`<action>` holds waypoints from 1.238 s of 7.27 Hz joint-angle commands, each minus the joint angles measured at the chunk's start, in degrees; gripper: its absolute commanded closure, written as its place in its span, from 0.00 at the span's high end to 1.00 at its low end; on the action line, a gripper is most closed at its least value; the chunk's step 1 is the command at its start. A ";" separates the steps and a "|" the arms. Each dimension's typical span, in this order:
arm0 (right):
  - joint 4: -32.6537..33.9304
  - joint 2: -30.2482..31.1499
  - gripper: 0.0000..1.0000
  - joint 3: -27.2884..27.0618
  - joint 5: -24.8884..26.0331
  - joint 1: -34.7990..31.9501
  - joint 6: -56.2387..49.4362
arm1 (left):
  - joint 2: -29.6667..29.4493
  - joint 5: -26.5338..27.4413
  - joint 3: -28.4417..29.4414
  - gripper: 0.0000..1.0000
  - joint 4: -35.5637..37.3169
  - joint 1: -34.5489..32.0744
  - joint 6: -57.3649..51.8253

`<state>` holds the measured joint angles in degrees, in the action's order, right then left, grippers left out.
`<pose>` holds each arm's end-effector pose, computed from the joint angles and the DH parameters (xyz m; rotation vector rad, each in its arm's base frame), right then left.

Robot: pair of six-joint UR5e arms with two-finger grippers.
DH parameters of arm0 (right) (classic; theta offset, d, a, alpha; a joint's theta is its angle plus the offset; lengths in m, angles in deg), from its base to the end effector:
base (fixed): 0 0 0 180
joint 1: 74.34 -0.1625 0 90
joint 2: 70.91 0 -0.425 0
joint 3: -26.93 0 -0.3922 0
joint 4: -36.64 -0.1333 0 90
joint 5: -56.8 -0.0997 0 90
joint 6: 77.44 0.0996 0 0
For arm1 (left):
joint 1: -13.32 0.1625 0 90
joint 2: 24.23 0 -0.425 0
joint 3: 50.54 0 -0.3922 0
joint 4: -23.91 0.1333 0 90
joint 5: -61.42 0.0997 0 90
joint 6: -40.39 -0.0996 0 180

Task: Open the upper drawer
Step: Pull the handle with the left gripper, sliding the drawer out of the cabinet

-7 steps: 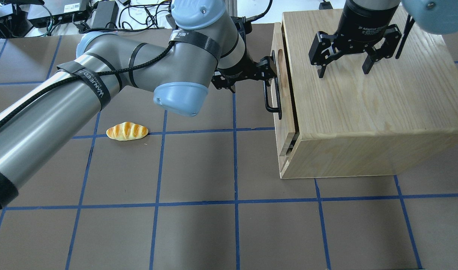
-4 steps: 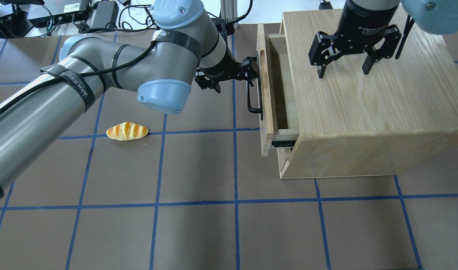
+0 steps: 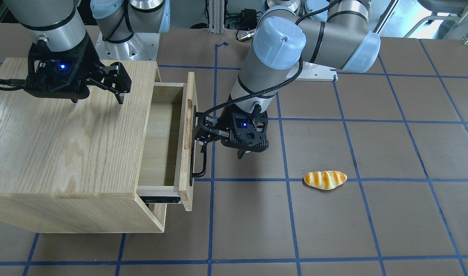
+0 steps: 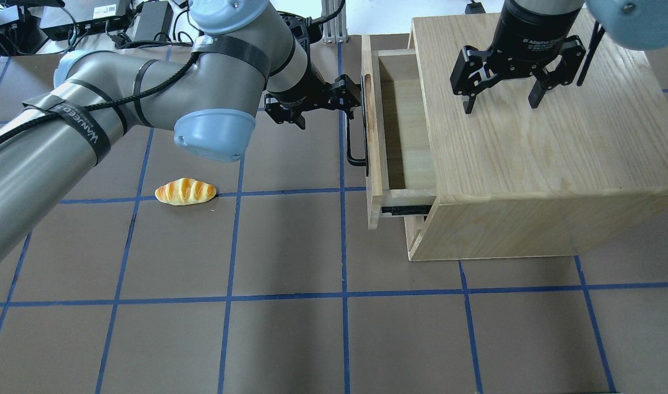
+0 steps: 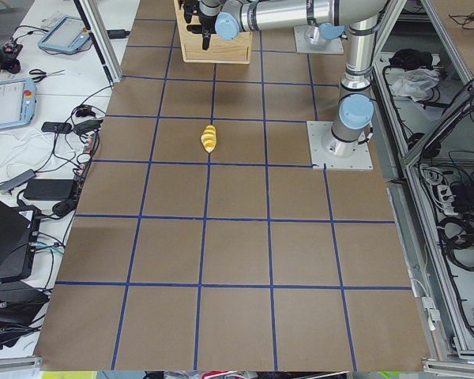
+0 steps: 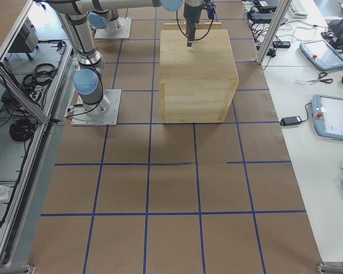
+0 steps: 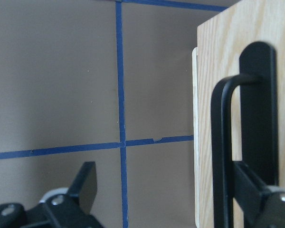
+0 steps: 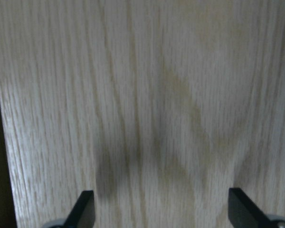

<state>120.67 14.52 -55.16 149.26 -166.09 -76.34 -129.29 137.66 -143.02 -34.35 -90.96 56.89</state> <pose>0.1449 -0.5162 0.5050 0.0191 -3.0967 -0.0694 -0.3013 -0.5474 0.3854 0.0123 -2.8352 0.2497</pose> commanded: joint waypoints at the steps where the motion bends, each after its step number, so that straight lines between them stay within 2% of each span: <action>1: 0.00 0.00 1.00 0.00 0.00 0.00 -0.04 | 1.60 -0.13 -1.73 1.00 -0.19 2.58 -4.96; 9: 0.00 0.00 1.00 0.00 0.00 0.00 0.05 | 4.68 -0.13 -4.64 1.00 -0.46 9.70 -12.53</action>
<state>120.67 14.52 -55.16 149.26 -166.09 -76.34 -124.97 137.68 -147.57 -34.78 -82.63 46.27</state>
